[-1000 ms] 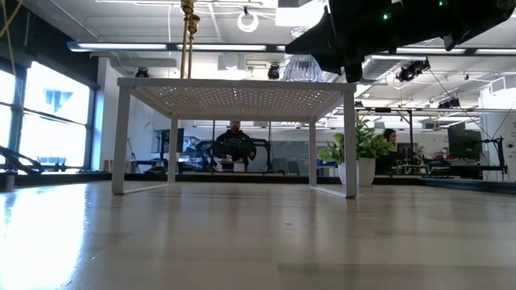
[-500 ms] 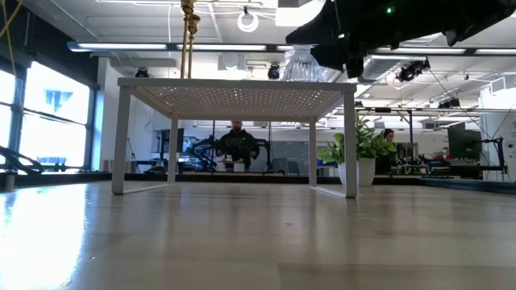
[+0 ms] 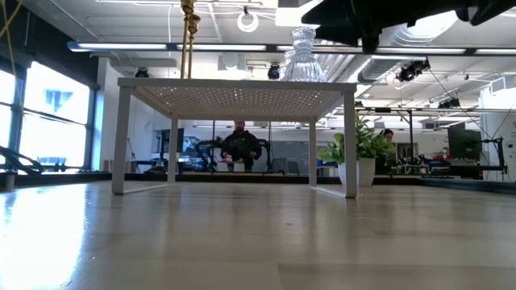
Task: Pick & Place candle stick holders
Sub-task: Put the gold candle holder on the shelf aligned with the other gold candle holders
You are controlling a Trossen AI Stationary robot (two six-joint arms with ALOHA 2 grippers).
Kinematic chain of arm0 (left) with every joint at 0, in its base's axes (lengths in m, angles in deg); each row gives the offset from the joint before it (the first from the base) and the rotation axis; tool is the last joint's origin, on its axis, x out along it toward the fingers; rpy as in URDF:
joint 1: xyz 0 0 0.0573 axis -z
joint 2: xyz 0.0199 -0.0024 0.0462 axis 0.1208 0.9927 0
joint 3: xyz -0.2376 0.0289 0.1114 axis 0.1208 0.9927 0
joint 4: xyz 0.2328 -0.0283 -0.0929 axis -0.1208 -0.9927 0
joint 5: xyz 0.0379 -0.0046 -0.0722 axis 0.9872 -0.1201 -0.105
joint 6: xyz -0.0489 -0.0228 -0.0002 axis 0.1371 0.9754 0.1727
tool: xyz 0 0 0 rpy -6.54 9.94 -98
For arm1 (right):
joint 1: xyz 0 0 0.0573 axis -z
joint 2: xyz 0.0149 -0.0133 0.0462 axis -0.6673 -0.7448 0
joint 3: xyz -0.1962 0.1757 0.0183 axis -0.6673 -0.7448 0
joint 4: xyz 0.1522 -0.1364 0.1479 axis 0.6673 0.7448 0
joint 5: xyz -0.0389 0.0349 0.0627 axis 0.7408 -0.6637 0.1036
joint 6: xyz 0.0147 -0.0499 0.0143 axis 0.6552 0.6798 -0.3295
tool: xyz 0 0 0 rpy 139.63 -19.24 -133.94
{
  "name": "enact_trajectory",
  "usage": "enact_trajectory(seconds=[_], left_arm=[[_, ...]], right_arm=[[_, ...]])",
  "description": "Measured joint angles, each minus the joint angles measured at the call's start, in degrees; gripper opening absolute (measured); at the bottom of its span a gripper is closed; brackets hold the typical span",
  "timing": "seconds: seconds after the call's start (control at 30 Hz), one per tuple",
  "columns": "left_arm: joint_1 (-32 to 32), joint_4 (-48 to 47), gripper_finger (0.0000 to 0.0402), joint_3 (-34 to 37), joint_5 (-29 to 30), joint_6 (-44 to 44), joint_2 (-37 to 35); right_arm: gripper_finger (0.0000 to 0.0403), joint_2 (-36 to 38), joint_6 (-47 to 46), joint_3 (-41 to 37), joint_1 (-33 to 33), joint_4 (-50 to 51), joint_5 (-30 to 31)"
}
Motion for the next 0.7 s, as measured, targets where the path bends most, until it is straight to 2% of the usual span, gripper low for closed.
enact_trajectory(seconds=[0.17, 0.37, 0.5, 0.57, 0.7], left_arm=[[0.02, 0.02, 0.0050, 0.00, 0.01, -0.69, 0.00], [0.02, 0.29, 0.0050, 0.00, 2.93, -6.96, -0.46], [0.09, -1.24, 0.0050, -1.85, 2.81, -9.90, -0.61], [0.16, -1.63, 0.0050, -3.89, 2.38, -9.86, -0.67], [0.47, -2.02, 0.0050, -9.61, -0.56, -9.52, -0.63]], right_arm=[[0.0248, 4.04, 4.21, 0.00, -3.49, -2.46, 0.58], [0.0249, 10.53, 8.74, 0.07, -9.84, -4.26, 0.37], [0.0248, 12.40, 9.16, 0.11, -14.13, -3.43, 0.05], [0.0249, 12.38, 9.35, 0.10, -15.87, -3.40, -2.07], [0.0249, 12.06, 9.03, 0.09, -18.25, -3.43, -11.19]])
